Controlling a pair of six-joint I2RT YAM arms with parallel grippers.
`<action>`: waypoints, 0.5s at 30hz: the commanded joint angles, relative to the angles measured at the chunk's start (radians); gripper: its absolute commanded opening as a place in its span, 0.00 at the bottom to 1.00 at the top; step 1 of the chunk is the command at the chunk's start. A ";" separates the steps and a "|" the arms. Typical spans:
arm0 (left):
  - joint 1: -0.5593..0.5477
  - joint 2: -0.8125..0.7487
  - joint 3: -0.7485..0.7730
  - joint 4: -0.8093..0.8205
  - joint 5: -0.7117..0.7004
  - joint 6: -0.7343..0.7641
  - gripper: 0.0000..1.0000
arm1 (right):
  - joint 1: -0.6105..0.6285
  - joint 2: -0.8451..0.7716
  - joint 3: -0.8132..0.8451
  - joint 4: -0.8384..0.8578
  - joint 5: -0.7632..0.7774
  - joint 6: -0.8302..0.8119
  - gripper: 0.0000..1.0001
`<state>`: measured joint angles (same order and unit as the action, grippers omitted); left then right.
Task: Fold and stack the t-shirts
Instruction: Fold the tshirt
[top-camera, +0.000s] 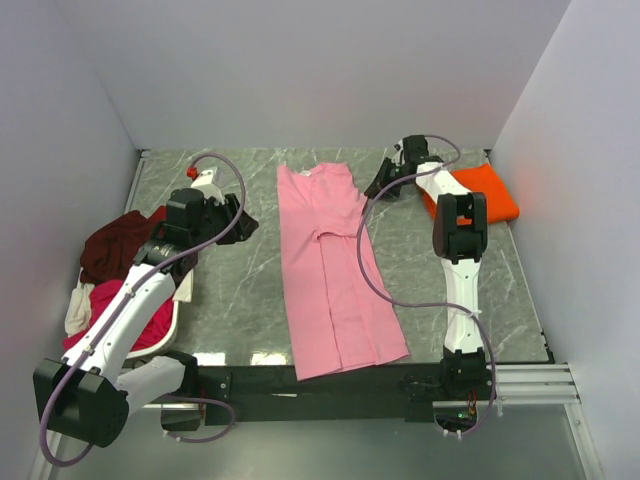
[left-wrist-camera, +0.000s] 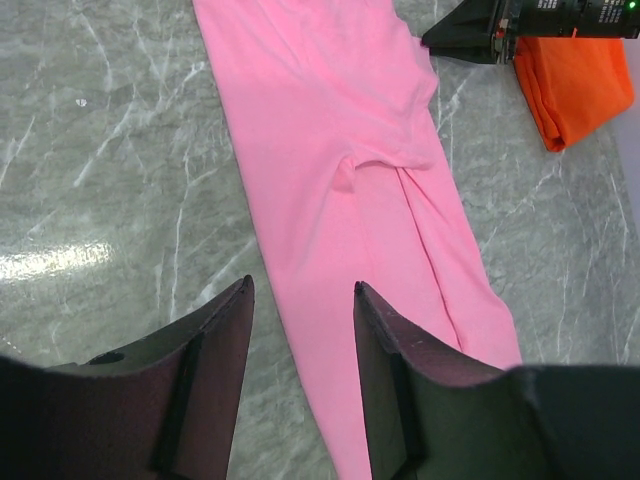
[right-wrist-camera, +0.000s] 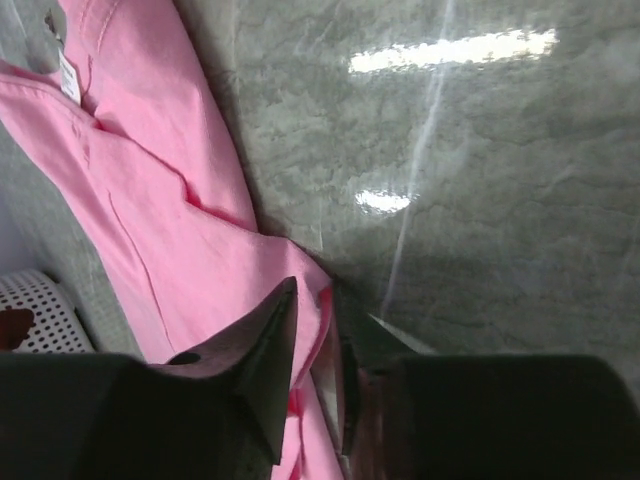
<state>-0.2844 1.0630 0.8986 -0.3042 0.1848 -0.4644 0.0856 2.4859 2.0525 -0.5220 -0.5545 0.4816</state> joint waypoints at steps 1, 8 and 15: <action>0.007 -0.028 0.033 0.007 -0.007 0.012 0.50 | 0.017 0.016 0.031 -0.032 0.028 -0.015 0.24; 0.008 -0.037 0.011 0.016 0.010 0.003 0.50 | 0.017 -0.019 0.050 -0.015 0.041 -0.043 0.00; 0.008 -0.051 0.014 0.010 0.007 0.009 0.50 | 0.017 -0.148 -0.014 0.054 0.099 -0.069 0.00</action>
<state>-0.2798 1.0412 0.8986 -0.3061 0.1860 -0.4648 0.0959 2.4687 2.0468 -0.5259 -0.4934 0.4400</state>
